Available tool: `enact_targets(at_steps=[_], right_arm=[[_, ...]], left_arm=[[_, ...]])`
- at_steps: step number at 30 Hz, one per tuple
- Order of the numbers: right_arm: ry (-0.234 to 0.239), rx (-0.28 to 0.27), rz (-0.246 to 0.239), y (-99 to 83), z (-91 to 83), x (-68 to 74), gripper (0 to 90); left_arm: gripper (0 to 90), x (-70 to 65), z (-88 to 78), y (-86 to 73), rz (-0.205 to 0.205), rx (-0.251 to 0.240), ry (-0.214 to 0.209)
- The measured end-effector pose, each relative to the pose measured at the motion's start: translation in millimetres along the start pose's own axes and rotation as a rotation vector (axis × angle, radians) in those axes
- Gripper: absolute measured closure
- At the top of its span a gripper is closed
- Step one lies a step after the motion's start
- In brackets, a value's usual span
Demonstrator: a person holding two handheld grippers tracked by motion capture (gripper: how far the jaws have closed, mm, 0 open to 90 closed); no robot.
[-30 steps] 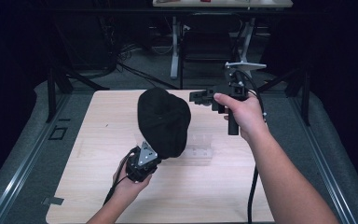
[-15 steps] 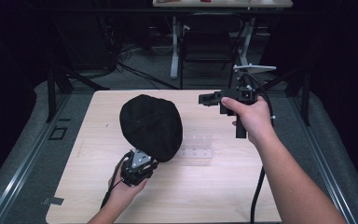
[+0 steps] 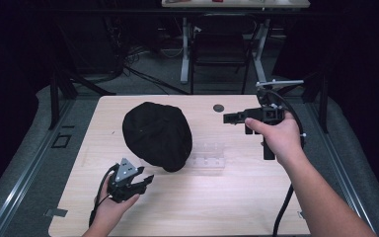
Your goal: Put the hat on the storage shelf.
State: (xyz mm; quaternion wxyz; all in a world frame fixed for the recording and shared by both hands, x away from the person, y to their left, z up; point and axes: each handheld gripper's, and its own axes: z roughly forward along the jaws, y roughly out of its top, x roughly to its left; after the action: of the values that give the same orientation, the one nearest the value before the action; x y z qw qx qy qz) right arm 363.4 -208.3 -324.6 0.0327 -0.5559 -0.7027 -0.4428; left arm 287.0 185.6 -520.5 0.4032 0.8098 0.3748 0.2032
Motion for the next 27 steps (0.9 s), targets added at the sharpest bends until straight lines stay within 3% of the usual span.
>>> enact_targets(at_steps=[3, 14, 16, 27], right_arm=[[-0.056, 0.009, -0.026, -9.4, -2.6, -2.5, 64.3], [-0.133, 0.03, -0.059, -42.6, -4.9, -14.8, 63.8], [-0.15, 0.034, -0.08, -51.5, -6.1, -17.0, 63.3], [-0.151, 0.003, -0.089, -97.5, -7.2, -38.8, 63.5]], left_arm=[[50.4, 6.5, -6.5, -6.6, -0.027, 0.008, 0.002], [48.3, 21.5, -17.4, -31.1, -0.111, -0.023, 0.019], [48.4, 23.9, -16.4, -34.8, -0.107, -0.01, 0.029], [48.5, 30.5, -13.3, -42.3, -0.133, -0.003, 0.039]])
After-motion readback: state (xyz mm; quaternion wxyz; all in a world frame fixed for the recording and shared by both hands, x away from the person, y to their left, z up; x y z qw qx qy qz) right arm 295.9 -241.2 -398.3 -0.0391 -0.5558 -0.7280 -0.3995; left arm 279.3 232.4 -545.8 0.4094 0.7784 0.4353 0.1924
